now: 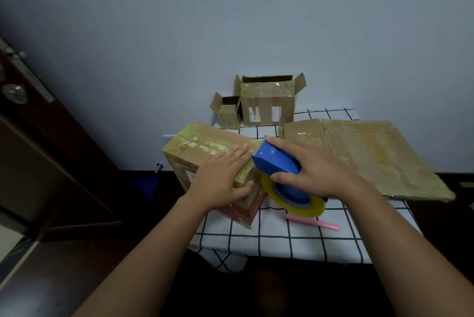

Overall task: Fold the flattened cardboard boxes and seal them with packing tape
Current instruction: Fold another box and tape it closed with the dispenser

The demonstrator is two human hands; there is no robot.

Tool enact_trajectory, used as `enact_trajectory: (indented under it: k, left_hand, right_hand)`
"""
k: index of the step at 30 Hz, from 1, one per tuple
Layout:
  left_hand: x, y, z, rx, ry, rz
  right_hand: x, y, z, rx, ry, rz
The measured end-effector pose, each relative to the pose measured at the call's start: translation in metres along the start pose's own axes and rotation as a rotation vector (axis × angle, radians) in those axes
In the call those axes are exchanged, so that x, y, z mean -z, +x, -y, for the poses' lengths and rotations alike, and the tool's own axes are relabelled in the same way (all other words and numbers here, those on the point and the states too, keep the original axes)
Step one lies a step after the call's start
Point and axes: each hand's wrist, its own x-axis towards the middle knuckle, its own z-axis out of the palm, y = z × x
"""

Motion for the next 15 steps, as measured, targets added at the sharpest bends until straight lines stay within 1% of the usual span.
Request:
enact_trajectory:
  k: [7,11,15]
  left_hand:
    - [0.0,-0.001,0.0,0.01,0.002,0.017]
    - [0.0,0.0,0.0,0.017,-0.001,0.021]
    - [-0.001,0.001,0.0,0.004,-0.016,0.025]
  right_hand:
    - [0.003,-0.017,-0.006,-0.01,-0.04,0.052]
    - [0.0,-0.038,-0.022,-0.069,-0.087,0.115]
    - [-0.007,-0.05,-0.023,-0.09,-0.082,0.089]
